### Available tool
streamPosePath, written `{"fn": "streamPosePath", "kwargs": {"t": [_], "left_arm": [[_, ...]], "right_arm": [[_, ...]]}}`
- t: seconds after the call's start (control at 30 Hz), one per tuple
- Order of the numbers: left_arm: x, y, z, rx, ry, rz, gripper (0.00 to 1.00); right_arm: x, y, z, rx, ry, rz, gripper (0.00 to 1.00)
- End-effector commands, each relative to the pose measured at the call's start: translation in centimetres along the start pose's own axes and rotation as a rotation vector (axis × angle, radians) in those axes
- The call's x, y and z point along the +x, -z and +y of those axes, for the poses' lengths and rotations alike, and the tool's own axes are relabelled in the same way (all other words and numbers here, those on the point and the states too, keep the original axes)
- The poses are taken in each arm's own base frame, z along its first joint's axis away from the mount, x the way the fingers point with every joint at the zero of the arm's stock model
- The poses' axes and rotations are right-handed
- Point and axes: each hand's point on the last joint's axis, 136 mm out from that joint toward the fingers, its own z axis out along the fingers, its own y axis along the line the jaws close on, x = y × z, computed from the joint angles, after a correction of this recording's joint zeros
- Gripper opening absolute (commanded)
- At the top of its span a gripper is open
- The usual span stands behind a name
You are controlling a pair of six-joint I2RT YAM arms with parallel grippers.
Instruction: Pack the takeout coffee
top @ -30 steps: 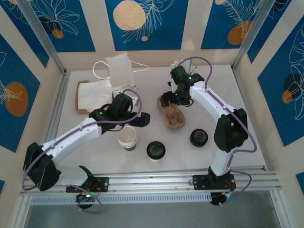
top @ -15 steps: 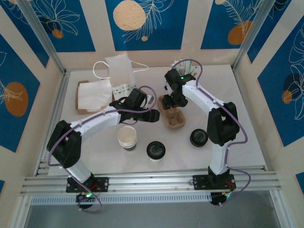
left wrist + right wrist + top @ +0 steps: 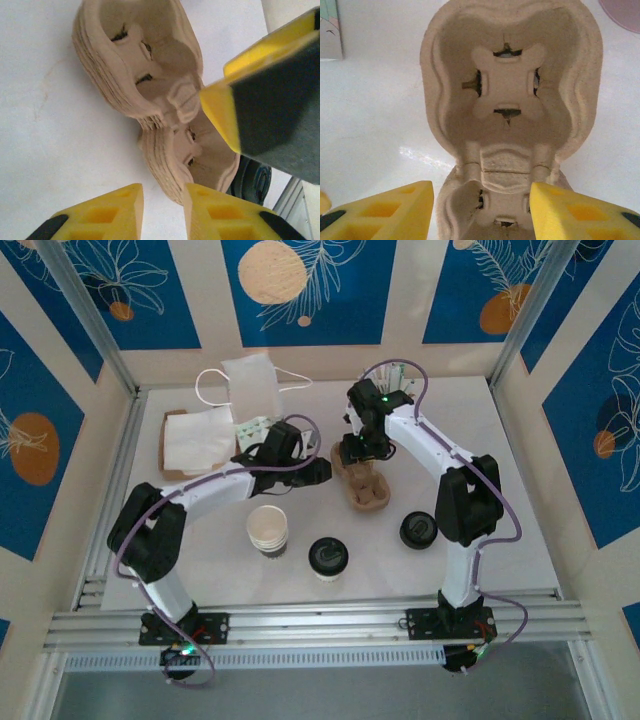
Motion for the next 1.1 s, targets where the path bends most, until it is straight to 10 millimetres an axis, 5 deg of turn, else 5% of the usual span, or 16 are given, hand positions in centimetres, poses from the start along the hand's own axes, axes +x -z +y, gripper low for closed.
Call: {"fn": "streamPosePath", "kwargs": {"t": [0.0, 0.23, 0.47, 1.07], "left_arm": [[-1.9, -1.0, -0.7, 0.100, 0.072, -0.050, 0.20], [-4.0, -3.2, -0.3, 0.100, 0.132, -0.088, 0.16], [-4.8, -4.8, 1.2, 0.037, 0.160, -0.099, 0.37], [-5.7, -6.3, 2.0, 0.027, 0.189, -0.103, 0.42]], "right_arm": [[-0.5, -0.2, 0.6, -0.060, -0.012, 0.012, 0.52], [-0.5, 0.8, 0.1, -0.091, -0.058, -0.004, 0.49], [-0.5, 1.4, -0.2, -0.109, -0.078, -0.011, 0.48], [-0.4, 0.2, -0.6, -0.118, -0.109, 0.020, 0.45]]}}
